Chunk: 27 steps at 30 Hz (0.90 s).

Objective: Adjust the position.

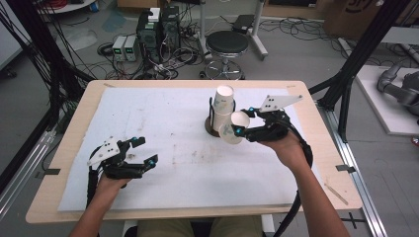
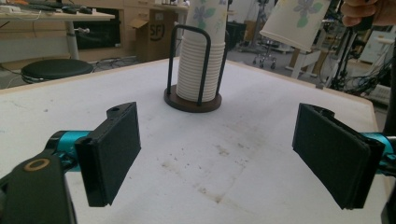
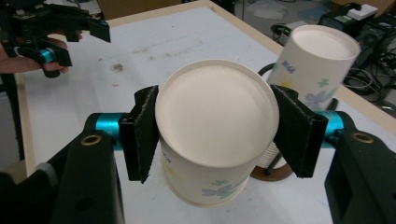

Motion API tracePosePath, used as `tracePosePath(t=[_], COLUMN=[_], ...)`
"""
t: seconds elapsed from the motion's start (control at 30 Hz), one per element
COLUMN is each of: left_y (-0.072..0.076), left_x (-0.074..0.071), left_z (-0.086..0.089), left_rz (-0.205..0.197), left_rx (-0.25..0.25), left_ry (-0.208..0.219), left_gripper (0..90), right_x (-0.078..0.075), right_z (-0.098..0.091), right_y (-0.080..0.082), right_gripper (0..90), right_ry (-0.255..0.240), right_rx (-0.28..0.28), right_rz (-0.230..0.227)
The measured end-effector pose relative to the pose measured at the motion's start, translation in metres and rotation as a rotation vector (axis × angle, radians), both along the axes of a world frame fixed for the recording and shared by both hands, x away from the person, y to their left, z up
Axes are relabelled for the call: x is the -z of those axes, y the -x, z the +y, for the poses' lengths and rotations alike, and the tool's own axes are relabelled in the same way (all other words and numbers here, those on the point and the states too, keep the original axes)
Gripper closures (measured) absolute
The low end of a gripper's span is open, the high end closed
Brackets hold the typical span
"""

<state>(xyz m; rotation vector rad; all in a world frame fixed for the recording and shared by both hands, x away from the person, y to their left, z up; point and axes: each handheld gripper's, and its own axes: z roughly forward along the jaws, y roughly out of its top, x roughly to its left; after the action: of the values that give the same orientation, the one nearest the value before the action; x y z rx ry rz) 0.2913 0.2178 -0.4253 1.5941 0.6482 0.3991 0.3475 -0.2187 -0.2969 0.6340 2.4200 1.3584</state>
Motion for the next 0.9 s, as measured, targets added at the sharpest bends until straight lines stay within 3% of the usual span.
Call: tracePosePath(t=[0.07,0.2,0.47,0.63,0.9], left_y=[0.001,0.003,0.001,-0.001,-0.004], left_x=[-0.003,-0.011,-0.014,-0.018,-0.020], left_z=[-0.003,-0.010,-0.034,-0.051,-0.080], left_rz=[0.022,0.000,-0.006,-0.019,-0.031], left_rx=[0.007,0.048,0.106,0.153,0.229], left_ry=[0.007,0.032,0.012,0.012,-0.029], left_gripper=[15.1,15.0,15.1,15.4,16.0], right_x=[0.004,0.013,0.026,0.028,0.029], right_z=[0.004,0.009,0.014,0.018,0.027], right_y=[0.002,0.008,0.017,0.021,0.029], right_gripper=[37.8,37.8,37.8,37.8,37.7], right_ry=[0.002,-0.002,-0.016,-0.021,-0.033], right_rx=[-0.014,-0.039,-0.073,-0.096,-0.139], right_rz=[0.001,0.006,0.027,0.029,0.036])
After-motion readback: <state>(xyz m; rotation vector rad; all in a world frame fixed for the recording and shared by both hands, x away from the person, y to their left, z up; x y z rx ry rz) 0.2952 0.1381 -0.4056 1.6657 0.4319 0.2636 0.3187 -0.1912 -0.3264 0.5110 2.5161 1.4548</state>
